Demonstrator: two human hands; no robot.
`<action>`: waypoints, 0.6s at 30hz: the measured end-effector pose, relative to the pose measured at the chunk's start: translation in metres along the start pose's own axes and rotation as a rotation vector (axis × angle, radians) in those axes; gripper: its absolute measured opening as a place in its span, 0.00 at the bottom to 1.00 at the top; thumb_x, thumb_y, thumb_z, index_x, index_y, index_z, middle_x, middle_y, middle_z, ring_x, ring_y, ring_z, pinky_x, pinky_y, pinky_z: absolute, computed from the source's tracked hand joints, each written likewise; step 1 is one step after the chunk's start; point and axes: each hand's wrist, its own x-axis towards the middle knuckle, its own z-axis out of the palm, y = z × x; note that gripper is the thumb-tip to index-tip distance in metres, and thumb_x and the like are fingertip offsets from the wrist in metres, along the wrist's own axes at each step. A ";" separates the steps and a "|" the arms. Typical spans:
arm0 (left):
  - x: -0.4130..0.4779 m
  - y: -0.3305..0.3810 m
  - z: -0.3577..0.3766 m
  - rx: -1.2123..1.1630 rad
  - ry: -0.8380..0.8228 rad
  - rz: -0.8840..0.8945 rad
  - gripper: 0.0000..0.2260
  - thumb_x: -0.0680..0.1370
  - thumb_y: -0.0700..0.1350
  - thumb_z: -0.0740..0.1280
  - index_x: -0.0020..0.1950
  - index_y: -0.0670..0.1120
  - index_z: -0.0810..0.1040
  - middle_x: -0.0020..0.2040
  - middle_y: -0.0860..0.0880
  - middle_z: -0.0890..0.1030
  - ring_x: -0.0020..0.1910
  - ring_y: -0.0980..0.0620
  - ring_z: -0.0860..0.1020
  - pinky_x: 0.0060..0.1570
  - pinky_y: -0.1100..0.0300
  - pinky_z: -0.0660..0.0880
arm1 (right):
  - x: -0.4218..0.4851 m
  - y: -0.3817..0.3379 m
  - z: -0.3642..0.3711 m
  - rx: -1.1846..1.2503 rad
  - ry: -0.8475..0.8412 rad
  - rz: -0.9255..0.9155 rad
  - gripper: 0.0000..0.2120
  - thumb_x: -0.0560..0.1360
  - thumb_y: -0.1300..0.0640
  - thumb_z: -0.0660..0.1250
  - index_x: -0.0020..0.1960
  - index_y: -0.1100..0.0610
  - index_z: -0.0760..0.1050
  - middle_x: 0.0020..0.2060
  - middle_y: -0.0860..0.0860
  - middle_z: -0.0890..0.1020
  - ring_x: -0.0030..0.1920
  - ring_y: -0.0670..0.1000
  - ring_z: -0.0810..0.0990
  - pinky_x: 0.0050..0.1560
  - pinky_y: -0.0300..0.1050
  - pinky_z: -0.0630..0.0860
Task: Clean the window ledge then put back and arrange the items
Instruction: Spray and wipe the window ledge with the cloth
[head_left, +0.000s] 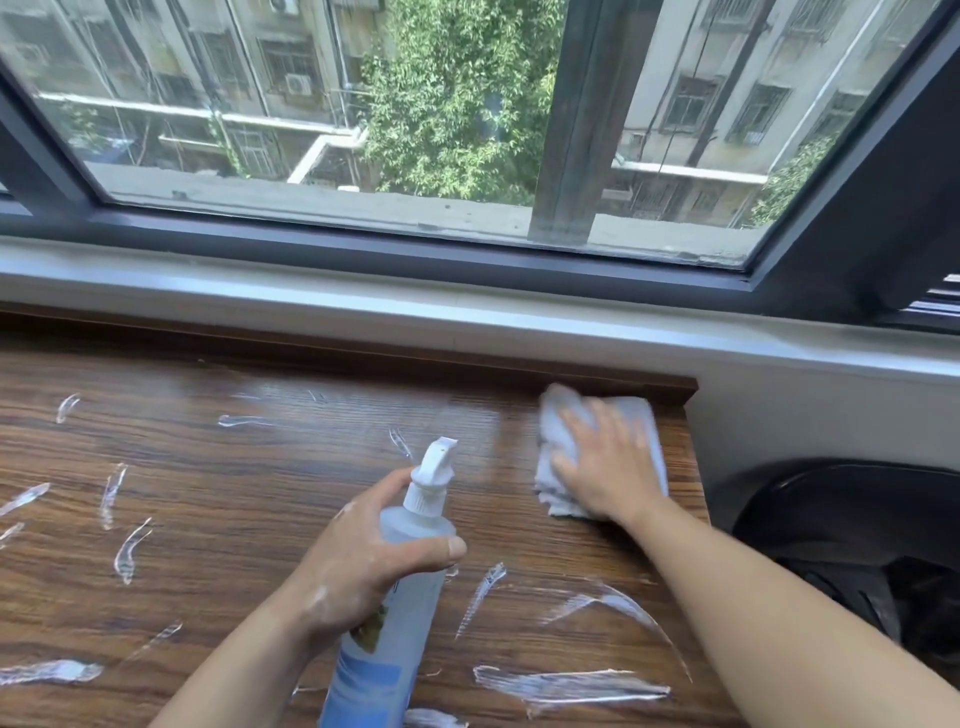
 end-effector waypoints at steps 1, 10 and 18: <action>-0.001 -0.001 0.001 0.015 -0.001 0.003 0.29 0.59 0.62 0.77 0.60 0.64 0.79 0.49 0.50 0.86 0.50 0.46 0.83 0.56 0.46 0.78 | 0.003 0.010 -0.002 -0.005 0.037 0.079 0.39 0.69 0.34 0.43 0.79 0.40 0.57 0.79 0.52 0.58 0.78 0.56 0.56 0.77 0.62 0.50; -0.003 0.000 0.018 0.064 -0.047 0.003 0.28 0.62 0.61 0.77 0.62 0.62 0.79 0.48 0.50 0.86 0.49 0.46 0.84 0.59 0.42 0.77 | -0.044 -0.070 0.018 0.088 -0.022 -0.156 0.38 0.68 0.35 0.43 0.78 0.38 0.58 0.80 0.49 0.56 0.80 0.53 0.49 0.76 0.60 0.34; 0.001 0.011 0.042 0.150 -0.086 0.009 0.31 0.58 0.66 0.74 0.61 0.69 0.78 0.53 0.55 0.85 0.54 0.53 0.82 0.61 0.48 0.76 | -0.012 0.062 -0.006 0.024 0.059 0.105 0.37 0.70 0.35 0.43 0.78 0.39 0.57 0.78 0.51 0.59 0.77 0.55 0.57 0.77 0.59 0.51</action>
